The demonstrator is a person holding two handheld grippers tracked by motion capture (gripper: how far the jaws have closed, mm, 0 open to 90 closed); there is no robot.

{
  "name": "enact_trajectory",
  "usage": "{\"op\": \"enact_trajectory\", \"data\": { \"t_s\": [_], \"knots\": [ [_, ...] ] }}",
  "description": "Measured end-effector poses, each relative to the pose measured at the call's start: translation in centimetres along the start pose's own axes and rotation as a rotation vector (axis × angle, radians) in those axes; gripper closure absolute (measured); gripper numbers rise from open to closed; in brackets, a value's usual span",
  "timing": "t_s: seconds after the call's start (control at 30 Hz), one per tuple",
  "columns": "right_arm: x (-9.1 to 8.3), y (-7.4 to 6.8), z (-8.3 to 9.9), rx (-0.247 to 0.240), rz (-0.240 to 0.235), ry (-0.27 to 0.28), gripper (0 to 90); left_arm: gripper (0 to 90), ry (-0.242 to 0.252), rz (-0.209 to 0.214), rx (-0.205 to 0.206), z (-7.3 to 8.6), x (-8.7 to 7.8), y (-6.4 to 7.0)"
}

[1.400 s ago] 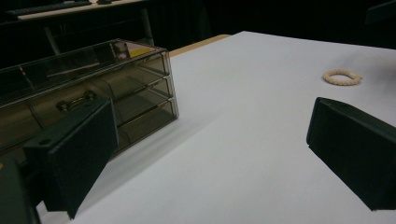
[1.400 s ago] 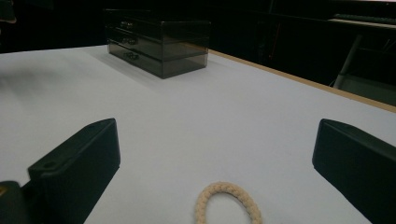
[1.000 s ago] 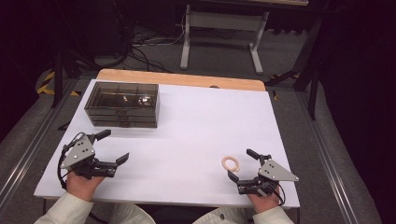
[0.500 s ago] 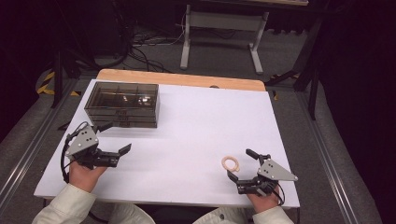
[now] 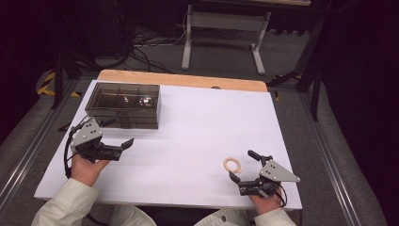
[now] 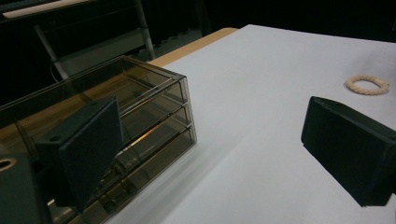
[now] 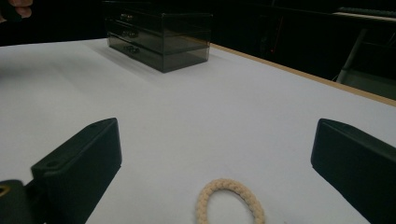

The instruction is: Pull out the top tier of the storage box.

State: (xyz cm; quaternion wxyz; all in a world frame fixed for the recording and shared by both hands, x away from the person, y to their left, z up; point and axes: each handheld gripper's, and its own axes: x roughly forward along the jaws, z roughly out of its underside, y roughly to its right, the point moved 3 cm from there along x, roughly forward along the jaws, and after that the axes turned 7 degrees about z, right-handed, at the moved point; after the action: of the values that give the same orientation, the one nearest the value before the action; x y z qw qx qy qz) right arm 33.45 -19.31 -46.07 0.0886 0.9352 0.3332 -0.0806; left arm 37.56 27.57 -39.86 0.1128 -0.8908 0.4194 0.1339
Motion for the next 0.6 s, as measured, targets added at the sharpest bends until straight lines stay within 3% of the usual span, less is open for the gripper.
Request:
{"op": "enact_trajectory", "data": {
  "t_s": [0.13,0.27,0.5,0.6],
  "knots": [
    [0.09,0.06,0.04,0.002,-0.003,-0.004,2.2,6.6,0.0,0.005,-0.01,-0.04,0.38,-0.39],
    [0.04,0.08,0.03,0.005,-0.001,-0.002,2.2,6.9,-0.014,-0.005,0.017,-0.12,0.48,-0.61],
    [0.09,0.06,0.09,0.007,-0.002,-0.007,2.3,8.5,-0.039,-0.018,0.077,-0.34,0.24,-0.48],
    [0.03,0.08,0.11,0.007,0.001,-0.006,2.4,9.4,-0.067,-0.039,0.139,-0.58,0.06,-0.4]
  ]
}}
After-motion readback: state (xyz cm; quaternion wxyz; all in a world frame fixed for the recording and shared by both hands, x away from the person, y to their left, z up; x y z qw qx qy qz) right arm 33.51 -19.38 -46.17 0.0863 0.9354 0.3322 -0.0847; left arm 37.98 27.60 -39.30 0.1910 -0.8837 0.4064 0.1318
